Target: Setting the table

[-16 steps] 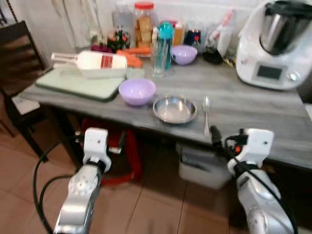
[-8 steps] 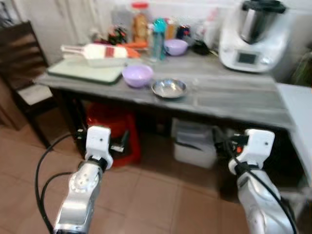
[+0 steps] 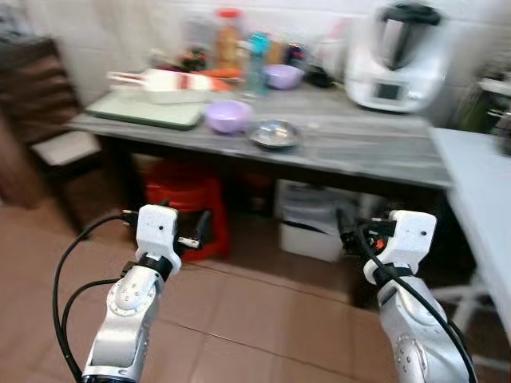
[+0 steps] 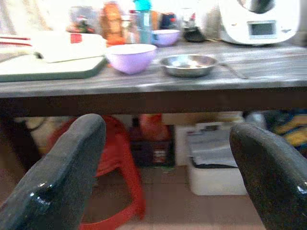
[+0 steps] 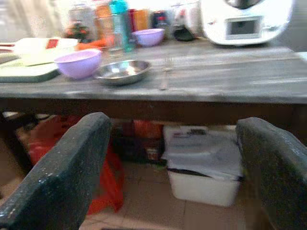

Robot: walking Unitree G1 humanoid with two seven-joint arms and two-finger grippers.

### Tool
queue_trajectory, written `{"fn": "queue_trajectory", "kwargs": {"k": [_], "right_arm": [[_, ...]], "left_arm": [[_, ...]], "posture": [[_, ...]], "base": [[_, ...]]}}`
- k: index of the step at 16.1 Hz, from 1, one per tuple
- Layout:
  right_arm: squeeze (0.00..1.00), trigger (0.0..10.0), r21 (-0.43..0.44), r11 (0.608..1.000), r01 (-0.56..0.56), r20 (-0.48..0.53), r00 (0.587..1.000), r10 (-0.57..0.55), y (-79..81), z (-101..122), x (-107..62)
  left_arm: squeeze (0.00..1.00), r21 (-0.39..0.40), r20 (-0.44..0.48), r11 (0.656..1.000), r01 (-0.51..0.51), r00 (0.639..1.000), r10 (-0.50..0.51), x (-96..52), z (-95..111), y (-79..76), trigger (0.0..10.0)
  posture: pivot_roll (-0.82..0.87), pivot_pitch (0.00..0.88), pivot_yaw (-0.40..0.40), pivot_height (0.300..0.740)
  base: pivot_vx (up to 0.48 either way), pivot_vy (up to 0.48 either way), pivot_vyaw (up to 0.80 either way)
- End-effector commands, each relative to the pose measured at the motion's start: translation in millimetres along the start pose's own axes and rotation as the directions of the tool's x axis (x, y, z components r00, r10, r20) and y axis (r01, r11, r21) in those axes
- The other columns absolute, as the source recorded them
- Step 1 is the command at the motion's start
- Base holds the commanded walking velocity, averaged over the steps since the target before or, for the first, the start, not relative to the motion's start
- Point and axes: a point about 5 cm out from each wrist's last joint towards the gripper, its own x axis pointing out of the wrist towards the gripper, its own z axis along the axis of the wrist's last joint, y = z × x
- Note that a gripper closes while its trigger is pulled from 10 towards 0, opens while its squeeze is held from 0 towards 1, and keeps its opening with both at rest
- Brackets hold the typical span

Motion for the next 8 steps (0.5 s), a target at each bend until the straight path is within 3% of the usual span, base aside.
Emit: {"fn": "queue_trajectory", "kwargs": {"k": [1, 8], "right_arm": [[0.0, 10.0, 0.0, 1.0, 0.0, 0.01, 1.0, 0.0, -2.0, 3.5, 1.6], [0.0, 10.0, 0.006, 1.0, -0.012, 0.007, 1.0, 0.012, 0.8, 2.6, 2.1]], "left_arm": [[0.0, -0.004, 0.016, 1.0, 0.03, 0.999, -0.03, 3.1, 4.1, -4.8, 10.0], [0.0, -0.021, 0.014, 0.999, 0.037, 0.999, -0.037, 3.7, 3.2, -8.0, 10.0]], "posture": [[-0.03, 0.0, -0.015, 0.74], [-0.03, 0.0, -0.017, 0.74]], "base": [[0.0, -0.315, 0.0], [0.0, -0.336, 0.0]]}}
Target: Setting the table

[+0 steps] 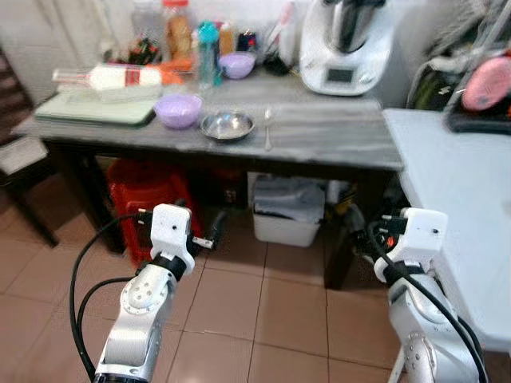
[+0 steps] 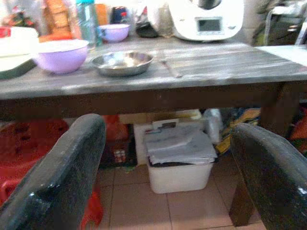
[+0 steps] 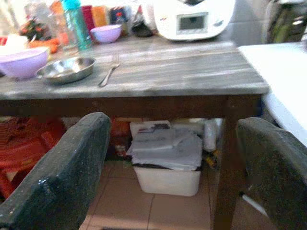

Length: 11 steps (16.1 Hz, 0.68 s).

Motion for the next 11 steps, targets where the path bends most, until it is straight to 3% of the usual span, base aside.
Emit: {"fn": "queue_trajectory", "kwargs": {"k": [1, 5, 8, 11], "right_arm": [[0.0, 10.0, 0.009, 1.0, -0.025, 0.006, 1.0, 0.025, 5.8, 1.7, 1.3], [0.0, 10.0, 0.012, 1.0, -0.027, 0.006, 1.0, 0.027, 6.3, 1.6, 1.9], [0.0, 10.0, 0.016, 0.999, -0.035, 0.007, 0.999, 0.035, 8.5, 1.3, 3.0], [0.0, 10.0, 0.017, 0.999, -0.038, 0.007, 0.999, 0.038, 8.4, 1.3, 3.3]], "left_arm": [[0.0, 0.002, 0.002, 1.0, -0.007, 1.0, 0.007, -0.3, 1.3, 3.6, 10.0], [0.0, 0.001, 0.005, 1.0, -0.002, 1.0, 0.002, 0.3, 2.4, 3.2, 10.0], [0.0, 0.003, 0.004, 1.0, -0.002, 1.0, 0.002, 0.0, 2.7, 4.9, 10.0], [0.0, 0.004, 0.004, 1.0, -0.001, 1.0, 0.001, -0.3, 2.8, 4.8, 10.0]], "posture": [[-0.04, 0.0, -0.014, 0.74], [-0.04, 0.0, -0.014, 0.74], [-0.03, 0.0, -0.017, 0.74], [-0.02, 0.0, -0.017, 0.74]], "base": [[0.0, -0.345, 0.0], [0.0, -0.343, 0.0], [0.0, -0.344, -0.45], [0.0, -0.342, 0.0]]}}
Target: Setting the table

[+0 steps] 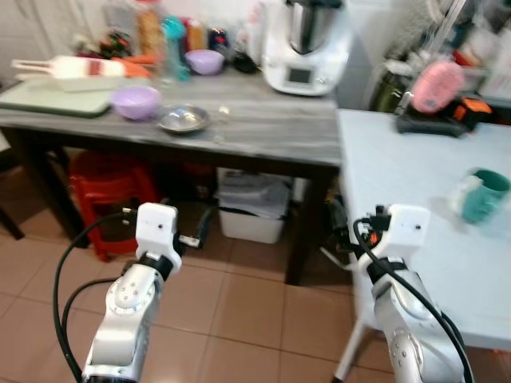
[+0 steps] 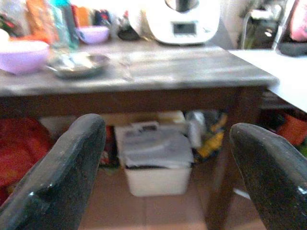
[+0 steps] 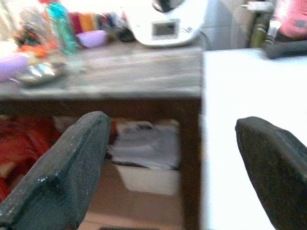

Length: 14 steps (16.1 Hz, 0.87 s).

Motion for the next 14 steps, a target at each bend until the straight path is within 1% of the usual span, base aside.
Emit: {"fn": "queue_trajectory", "kwargs": {"k": [1, 14], "right_arm": [[0.0, 10.0, 0.001, 1.0, 0.011, -0.002, 1.0, -0.011, -3.5, -0.3, 0.2], [0.0, 10.0, 0.005, 1.0, 0.014, -0.006, 1.0, -0.014, -3.5, -1.5, -0.3]], "left_arm": [[0.0, 0.007, 0.008, 0.999, 0.031, 0.999, -0.031, 2.3, 3.3, -5.0, 10.0], [0.0, 0.004, 0.003, 0.999, 0.041, 0.999, -0.041, 2.1, 2.4, -6.6, 10.0]], "posture": [[-0.03, 0.0, -0.017, 0.74], [-0.03, 0.0, -0.015, 0.74]], "base": [[0.0, -0.341, 0.0], [0.0, -0.348, 0.0]]}}
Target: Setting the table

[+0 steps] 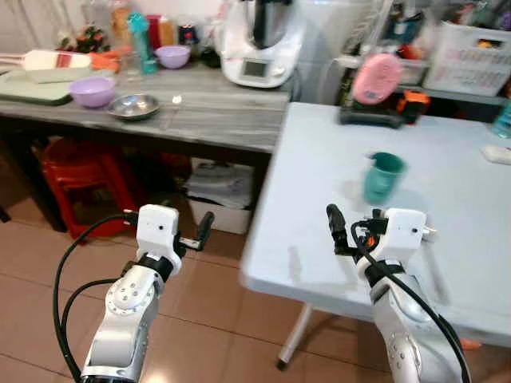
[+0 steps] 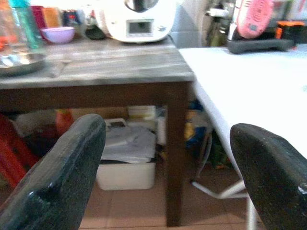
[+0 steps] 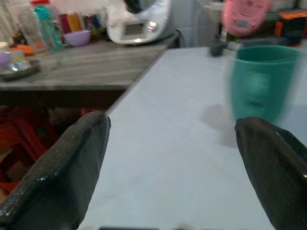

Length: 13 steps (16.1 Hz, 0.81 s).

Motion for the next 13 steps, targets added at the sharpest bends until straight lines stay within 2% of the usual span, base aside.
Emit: {"fn": "queue_trajectory", "kwargs": {"k": [1, 10, 13], "right_arm": [[0.0, 10.0, -0.003, 1.0, 0.022, 0.009, 1.0, -0.022, -4.4, 2.4, -0.6], [0.0, 10.0, 0.001, 1.0, 0.025, 0.005, 1.0, -0.025, -4.0, 1.1, -0.6], [0.0, 10.0, 0.0, 1.0, 0.024, 0.003, 1.0, -0.024, -3.4, -0.8, -0.9]], "left_arm": [[0.0, -0.001, 0.009, 1.0, 0.024, 1.0, -0.024, 2.5, 3.1, -5.9, 10.0], [0.0, 0.005, 0.004, 0.999, 0.033, 0.999, -0.033, 2.6, 2.4, -6.3, 10.0], [0.0, -0.019, 0.005, 0.998, 0.065, 0.998, -0.065, 1.3, 0.9, -8.2, 10.0]], "posture": [[-0.03, 0.0, -0.015, 0.74], [-0.03, 0.0, -0.013, 0.74], [-0.03, 0.0, -0.012, 0.74]], "base": [[0.0, -0.352, 0.0], [0.0, -0.35, 0.0], [0.0, 0.0, 0.0]]}}
